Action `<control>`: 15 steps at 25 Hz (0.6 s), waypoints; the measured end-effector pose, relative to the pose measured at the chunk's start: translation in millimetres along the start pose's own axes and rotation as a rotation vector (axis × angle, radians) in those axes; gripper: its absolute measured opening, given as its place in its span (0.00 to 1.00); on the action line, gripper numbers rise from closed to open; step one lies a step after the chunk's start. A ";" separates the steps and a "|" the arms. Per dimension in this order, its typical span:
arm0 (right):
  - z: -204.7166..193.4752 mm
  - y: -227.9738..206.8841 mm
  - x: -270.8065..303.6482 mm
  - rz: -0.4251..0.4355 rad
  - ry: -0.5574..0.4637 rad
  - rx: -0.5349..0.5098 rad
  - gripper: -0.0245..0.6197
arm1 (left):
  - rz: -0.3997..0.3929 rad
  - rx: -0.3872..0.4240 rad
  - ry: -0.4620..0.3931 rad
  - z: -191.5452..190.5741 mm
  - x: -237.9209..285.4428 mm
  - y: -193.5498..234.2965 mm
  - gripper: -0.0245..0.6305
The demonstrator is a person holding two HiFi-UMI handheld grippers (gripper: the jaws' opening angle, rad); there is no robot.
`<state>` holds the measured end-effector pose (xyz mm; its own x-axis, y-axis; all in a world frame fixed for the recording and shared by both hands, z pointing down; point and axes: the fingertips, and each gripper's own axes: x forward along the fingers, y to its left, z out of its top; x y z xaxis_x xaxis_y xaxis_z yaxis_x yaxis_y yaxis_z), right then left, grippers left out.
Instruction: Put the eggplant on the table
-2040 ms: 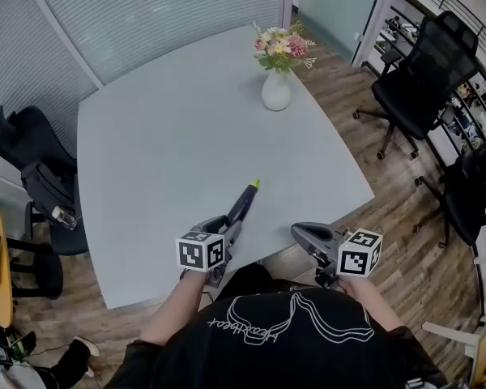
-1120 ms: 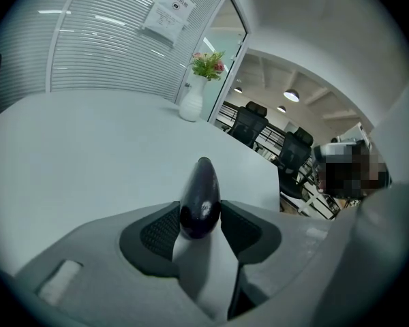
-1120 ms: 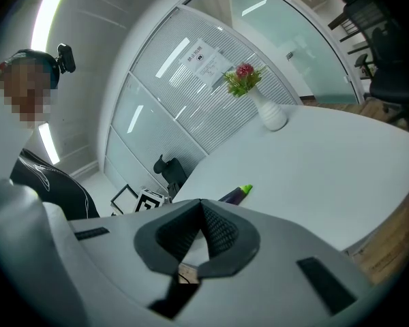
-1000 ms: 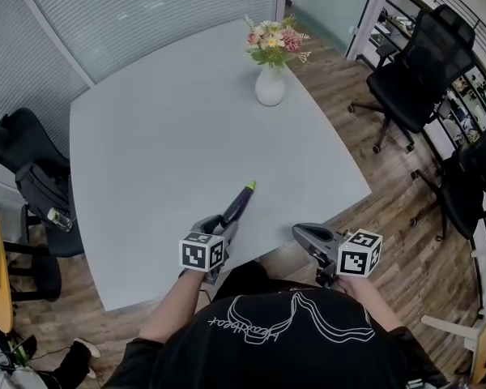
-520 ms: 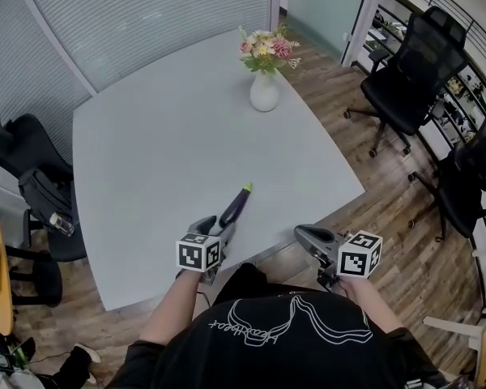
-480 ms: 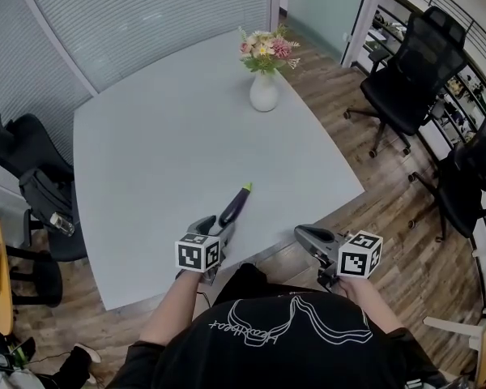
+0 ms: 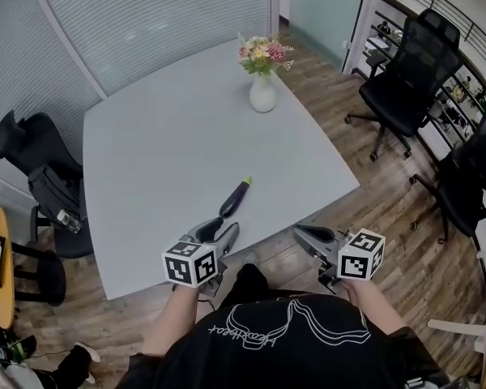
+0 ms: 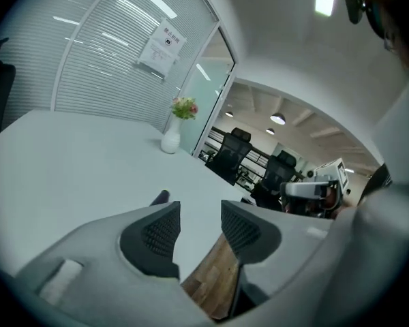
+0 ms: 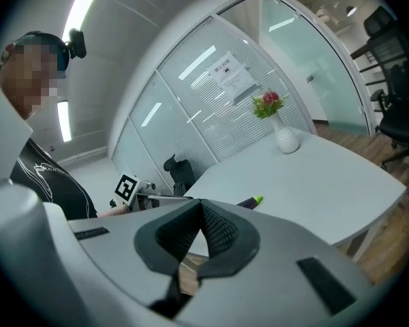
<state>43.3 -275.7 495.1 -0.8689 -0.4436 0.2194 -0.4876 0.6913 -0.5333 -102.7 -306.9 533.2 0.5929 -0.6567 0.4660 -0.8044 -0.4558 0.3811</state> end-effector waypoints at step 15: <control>7.3 74.4 -20.6 0.134 -0.067 -0.118 0.05 | -0.250 0.079 -0.158 16.6 -68.3 -128.1 0.10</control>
<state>25.5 -219.3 444.9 -0.9211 -0.3774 0.0960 -0.3780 0.8070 -0.4537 -40.8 -213.7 439.2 0.7643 -0.6011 0.2333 -0.6387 -0.6559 0.4024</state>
